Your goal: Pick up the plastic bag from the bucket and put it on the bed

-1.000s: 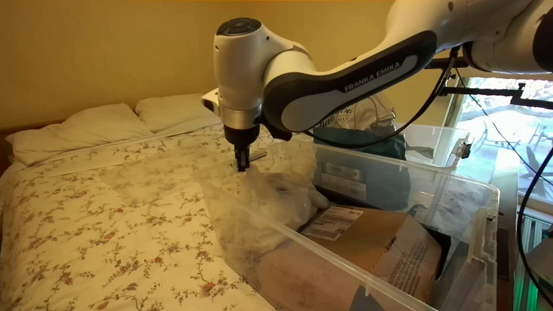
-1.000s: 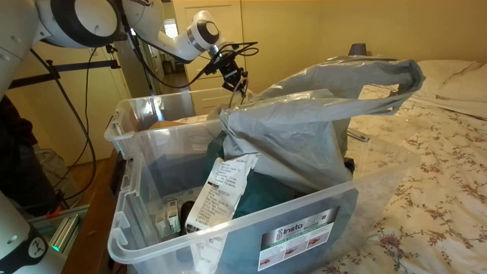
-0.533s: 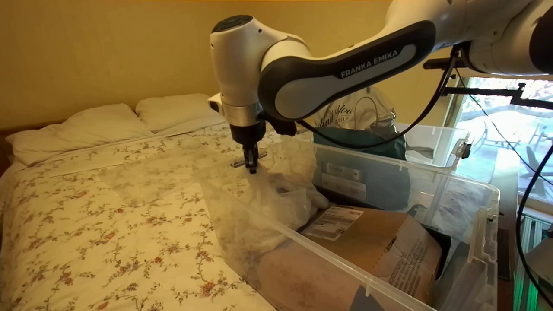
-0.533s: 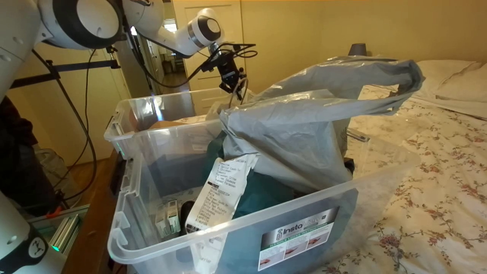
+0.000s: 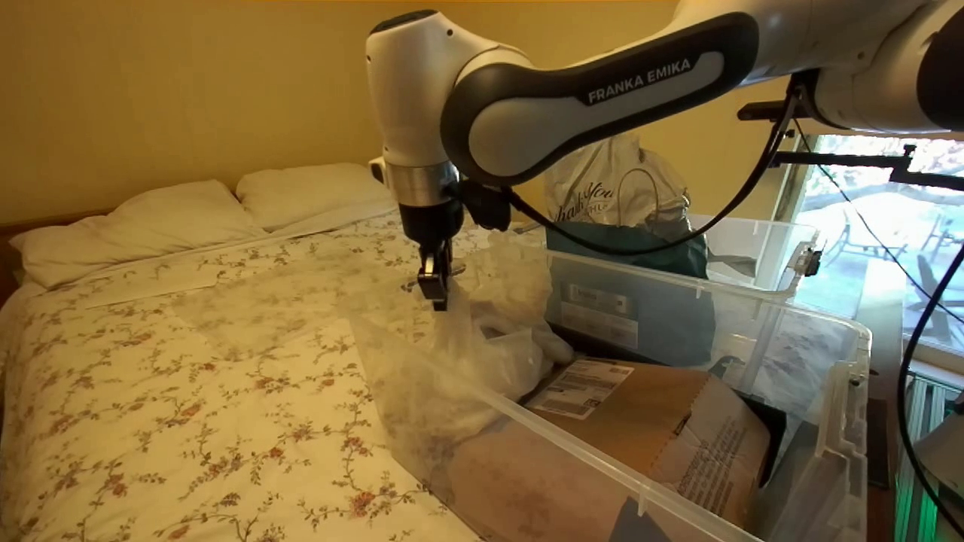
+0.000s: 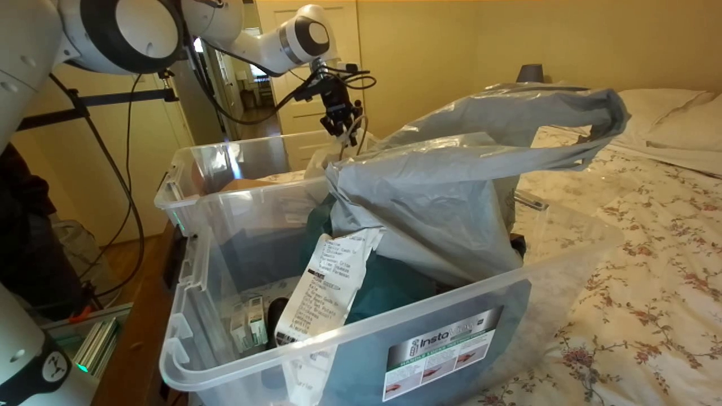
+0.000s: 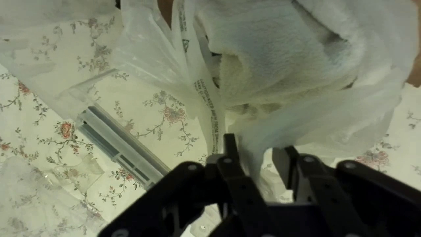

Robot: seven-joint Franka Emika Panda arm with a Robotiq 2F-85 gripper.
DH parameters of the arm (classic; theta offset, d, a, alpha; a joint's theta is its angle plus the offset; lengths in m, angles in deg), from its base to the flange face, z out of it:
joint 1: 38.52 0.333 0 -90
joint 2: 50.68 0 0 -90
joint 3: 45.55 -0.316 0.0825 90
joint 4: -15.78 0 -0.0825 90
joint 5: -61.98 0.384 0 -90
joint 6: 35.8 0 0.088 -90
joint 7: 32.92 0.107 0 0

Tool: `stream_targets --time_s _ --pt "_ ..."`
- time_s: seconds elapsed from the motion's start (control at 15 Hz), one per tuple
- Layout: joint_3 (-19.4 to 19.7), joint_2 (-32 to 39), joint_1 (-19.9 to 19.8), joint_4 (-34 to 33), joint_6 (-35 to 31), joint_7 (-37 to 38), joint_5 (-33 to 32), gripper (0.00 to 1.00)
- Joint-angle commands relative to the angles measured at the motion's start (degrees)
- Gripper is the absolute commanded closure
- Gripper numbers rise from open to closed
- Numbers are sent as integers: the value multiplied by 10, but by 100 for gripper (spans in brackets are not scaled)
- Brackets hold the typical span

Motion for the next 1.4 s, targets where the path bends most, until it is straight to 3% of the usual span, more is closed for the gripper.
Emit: stream_targets --time_s 0.0,0.2,0.33,0.53,0.8,1.07,1.13,1.2,1.33 --pt "-10 6 -13 -16 -32 57 49 34" --pt "10 18 -2 -24 -51 117 29 12" --pt "22 32 3 -38 -20 147 22 1" --pt "20 58 2 -62 18 160 28 0" --pt "27 93 3 -87 -3 166 19 0" --pt "35 119 2 -113 24 183 27 0" --pt "35 123 0 -117 30 185 30 25" --pt "35 128 -1 -122 39 187 32 26" --pt "34 134 -1 -130 52 191 33 41"
